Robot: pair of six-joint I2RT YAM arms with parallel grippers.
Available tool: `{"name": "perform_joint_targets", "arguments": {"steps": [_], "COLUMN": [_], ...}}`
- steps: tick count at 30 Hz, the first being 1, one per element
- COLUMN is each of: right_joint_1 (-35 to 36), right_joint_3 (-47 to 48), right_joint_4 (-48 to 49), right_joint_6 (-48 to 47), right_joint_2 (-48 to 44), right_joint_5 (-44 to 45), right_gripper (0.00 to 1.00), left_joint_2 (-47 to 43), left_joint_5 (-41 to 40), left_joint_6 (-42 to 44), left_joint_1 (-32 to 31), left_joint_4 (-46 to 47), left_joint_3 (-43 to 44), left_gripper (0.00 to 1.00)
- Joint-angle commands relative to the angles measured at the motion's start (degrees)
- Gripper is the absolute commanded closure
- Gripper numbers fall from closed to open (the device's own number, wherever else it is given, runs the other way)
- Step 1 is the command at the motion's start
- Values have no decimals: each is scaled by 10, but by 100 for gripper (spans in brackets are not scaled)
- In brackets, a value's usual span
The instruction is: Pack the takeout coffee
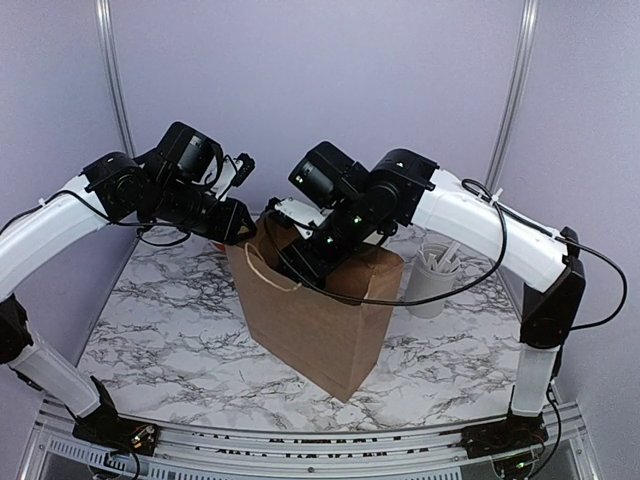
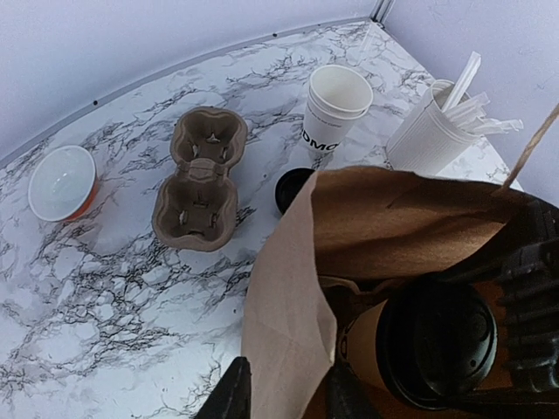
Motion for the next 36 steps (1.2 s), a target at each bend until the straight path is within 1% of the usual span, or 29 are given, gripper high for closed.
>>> {"name": "perform_joint_targets", "arguments": {"steps": [1,5,12,24,36], "right_joint_1": [4,4,4,1,0], "right_joint_3": [-11,-26,-72,-157,-204], "right_joint_4": [-16,-26,-41,-34,-26], "right_joint_6": [8,10,7,6,3], "right_joint_2": [-33,-42,-59,-71,-63], "right_joint_5": [12,11,11,23,26], "right_gripper": [50,50,50,50,50], "left_joint_2": [0,1,3,3,2], "left_joint_5": [0,0,0,0,-3], "left_joint_6": [7,5,8,9,7], "left_joint_1": [3,3,3,3,3], "left_joint_4": [-18,-17,-18,-17,-17], "left_joint_3": [19,20,23,24,22], "left_gripper": [75,79,82,83,83]}}
